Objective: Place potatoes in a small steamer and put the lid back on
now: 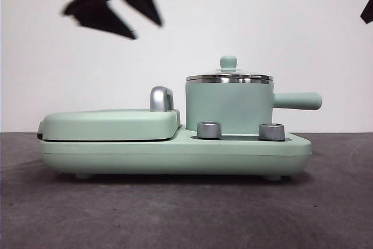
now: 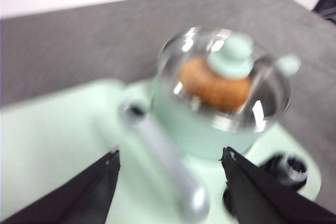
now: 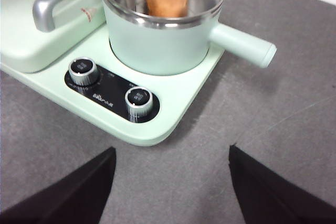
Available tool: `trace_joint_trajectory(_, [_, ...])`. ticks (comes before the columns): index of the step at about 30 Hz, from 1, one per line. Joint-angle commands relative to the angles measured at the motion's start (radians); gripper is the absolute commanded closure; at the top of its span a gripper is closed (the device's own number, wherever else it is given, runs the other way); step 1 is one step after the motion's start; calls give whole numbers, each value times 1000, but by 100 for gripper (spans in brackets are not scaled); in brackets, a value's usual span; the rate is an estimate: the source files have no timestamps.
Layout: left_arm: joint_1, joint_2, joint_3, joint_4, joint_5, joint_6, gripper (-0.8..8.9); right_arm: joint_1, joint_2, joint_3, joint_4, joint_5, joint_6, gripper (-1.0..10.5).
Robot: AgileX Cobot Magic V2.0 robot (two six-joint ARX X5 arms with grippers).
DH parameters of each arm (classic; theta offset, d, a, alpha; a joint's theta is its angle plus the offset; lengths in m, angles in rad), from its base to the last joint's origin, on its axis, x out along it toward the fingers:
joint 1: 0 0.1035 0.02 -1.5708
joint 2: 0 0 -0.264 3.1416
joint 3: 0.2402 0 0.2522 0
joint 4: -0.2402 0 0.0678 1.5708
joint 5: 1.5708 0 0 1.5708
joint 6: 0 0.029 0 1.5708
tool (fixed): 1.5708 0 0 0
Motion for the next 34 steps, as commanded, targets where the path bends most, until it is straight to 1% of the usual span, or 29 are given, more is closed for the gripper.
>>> trace_joint_trajectory(1, [17,-88,-97,0,3,-27,502,6,23,-1,5,-4,-5,612])
trace_joint_trajectory(6, [60,-285,-233,-40,3,-49,502,6,65,-1,16,-38,-5,612])
trace_joint_trajectory(8, [72,-354,-264,-80,3,-49,503,6,82,-1,29,-55,-5,612])
trace_joint_trajectory(12, [89,-470,-308,-169,3,-50,506,6,108,-1,68,-60,-5,612])
trace_joint_trajectory(16, [91,-542,-322,-272,2,-50,506,6,123,-1,106,-60,-5,612])
trace_joint_trajectory(23, [91,-561,-322,-394,2,-48,506,6,126,-1,122,-55,-5,612])
trace_joint_trajectory(24, [91,-561,-322,-401,2,-51,574,6,126,0,125,-55,-5,659])
trace_joint_trajectory(25, [90,-561,-322,-401,10,-53,772,6,126,0,125,-54,-3,844])
trace_joint_trajectory(26, [87,-561,-322,-397,14,-56,779,6,126,0,126,-54,-12,952])
trace_joint_trajectory(27, [87,-561,-322,-389,13,-50,813,6,129,0,137,-53,-6,905])
trace_joint_trajectory(34, [87,-561,-322,-394,13,-50,808,4,126,1,143,-51,-5,908])
